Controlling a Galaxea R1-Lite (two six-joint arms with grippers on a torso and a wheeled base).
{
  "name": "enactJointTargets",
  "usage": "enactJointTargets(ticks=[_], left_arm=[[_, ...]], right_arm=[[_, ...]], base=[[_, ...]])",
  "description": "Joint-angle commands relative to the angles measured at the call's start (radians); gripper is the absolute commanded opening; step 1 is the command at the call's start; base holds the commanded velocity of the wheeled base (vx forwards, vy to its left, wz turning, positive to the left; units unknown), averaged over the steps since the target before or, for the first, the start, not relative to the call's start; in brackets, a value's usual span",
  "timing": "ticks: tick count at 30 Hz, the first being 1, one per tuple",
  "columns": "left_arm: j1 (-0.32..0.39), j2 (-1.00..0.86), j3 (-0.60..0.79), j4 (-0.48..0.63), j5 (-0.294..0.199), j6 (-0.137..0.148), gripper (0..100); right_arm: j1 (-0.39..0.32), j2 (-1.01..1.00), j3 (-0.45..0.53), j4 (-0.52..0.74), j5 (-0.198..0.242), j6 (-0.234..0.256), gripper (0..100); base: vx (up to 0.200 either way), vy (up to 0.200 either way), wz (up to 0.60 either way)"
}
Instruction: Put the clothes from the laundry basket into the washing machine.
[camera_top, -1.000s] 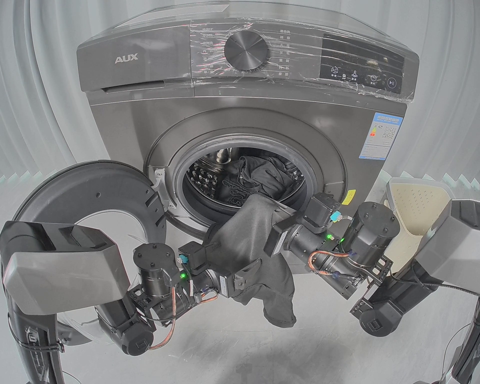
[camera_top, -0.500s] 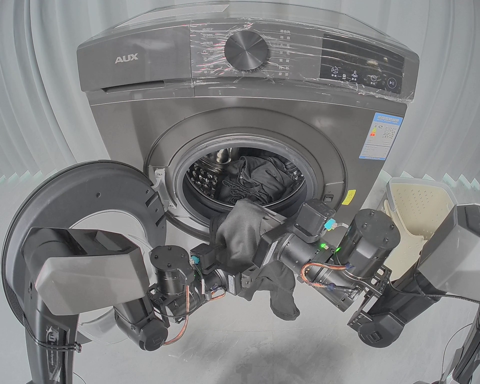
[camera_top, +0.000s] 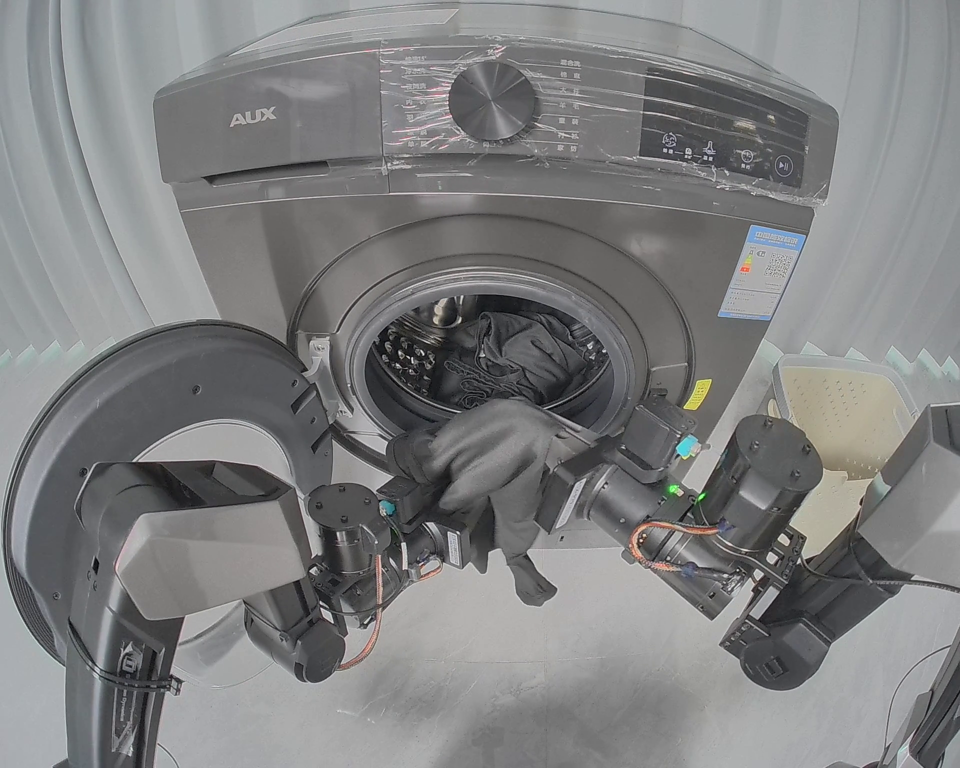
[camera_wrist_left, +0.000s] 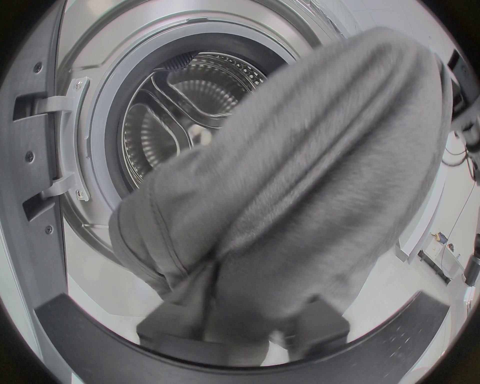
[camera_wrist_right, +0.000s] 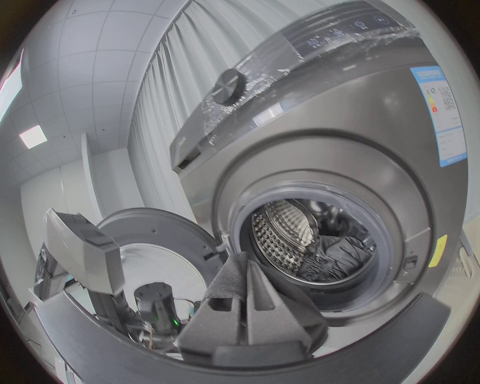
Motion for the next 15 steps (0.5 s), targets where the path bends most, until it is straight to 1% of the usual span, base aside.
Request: enactJointTargets(ticks=[1,5,8,10,15], left_arm=[[0.013,-0.027,0.001,-0.001,0.004,-0.007,0],[0.011,-0.062,0.010,-0.001,0.013,-0.013,0],[0.006,-0.088,0.013,-0.001,0.019,-0.019,0],[-0.003,-0.096,0.020,-0.001,0.021,-0.030,0],[-0.018,-0.153,0.105,-0.001,0.019,-0.030,0]], right_arm=[[-0.041,-0.001,0.064,0.014,0.000,0.000,0],[-0.053,0.009,0.195,0.014,0.001,-0.001,0],[-0.041,0.029,0.258,0.002,0.001,-0.001,0],[-0.037,0.048,0.275,0.000,0.001,0.000,0],[-0.037,0.085,0.276,-0.001,-0.002,0.000,0]], base=[[0.000,0.000,0.00],[0.000,0.000,0.00],[0.000,0.000,0.00],[0.000,0.000,0.00],[0.000,0.000,0.00]])
